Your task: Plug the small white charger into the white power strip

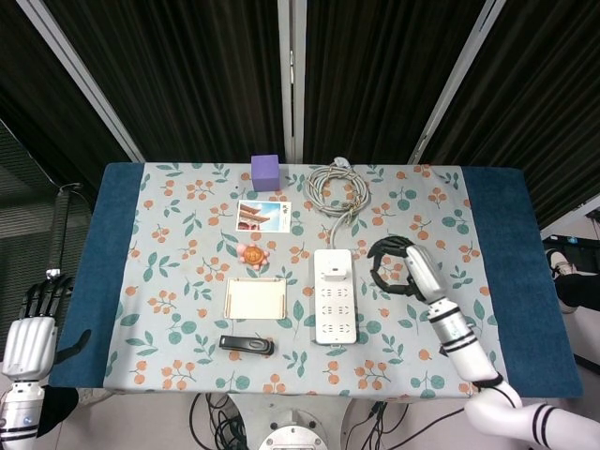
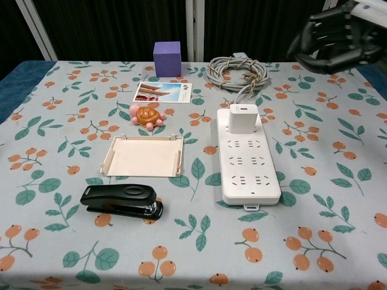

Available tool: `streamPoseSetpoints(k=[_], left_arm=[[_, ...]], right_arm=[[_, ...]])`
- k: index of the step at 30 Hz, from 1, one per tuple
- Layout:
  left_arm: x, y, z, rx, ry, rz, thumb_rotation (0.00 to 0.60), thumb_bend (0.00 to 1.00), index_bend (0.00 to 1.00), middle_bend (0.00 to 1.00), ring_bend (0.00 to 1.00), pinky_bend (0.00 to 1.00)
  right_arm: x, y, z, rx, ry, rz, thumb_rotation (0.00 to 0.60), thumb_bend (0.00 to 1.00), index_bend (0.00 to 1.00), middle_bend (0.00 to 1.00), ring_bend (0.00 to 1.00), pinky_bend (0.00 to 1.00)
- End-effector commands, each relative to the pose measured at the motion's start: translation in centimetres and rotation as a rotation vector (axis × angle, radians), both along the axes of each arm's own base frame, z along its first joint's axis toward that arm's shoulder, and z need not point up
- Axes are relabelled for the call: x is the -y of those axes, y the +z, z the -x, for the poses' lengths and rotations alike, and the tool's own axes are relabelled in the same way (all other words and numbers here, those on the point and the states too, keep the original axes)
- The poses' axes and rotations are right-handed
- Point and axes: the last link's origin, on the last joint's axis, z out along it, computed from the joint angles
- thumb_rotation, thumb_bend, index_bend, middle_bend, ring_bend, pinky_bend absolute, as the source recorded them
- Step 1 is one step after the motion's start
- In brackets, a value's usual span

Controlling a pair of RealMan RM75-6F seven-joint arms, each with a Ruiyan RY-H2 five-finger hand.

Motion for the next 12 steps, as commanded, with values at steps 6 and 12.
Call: streamPoseSetpoints(k=[6,12], left_arm=[[-0.4,-0.1,-0.8,-0.015,-0.024,-0.010,0.600,0.22,0.00,0.04,0.00,0.00],[-0.3,-0.1,-1.1,-0.019,-0.034,-0.018,0.600,0.22,0.00,0.05,0.00,0.00]], right_arm=[[-10.8,8.2,8.9,-0.528,-0.191,0.209,0.600,0.33,0.00,0.01,0.00,0.00],[-14.0,9.3,10.7,-0.500,-0.266,0.223,0.600,0.33,0.00,0.00,0.00,0.00]])
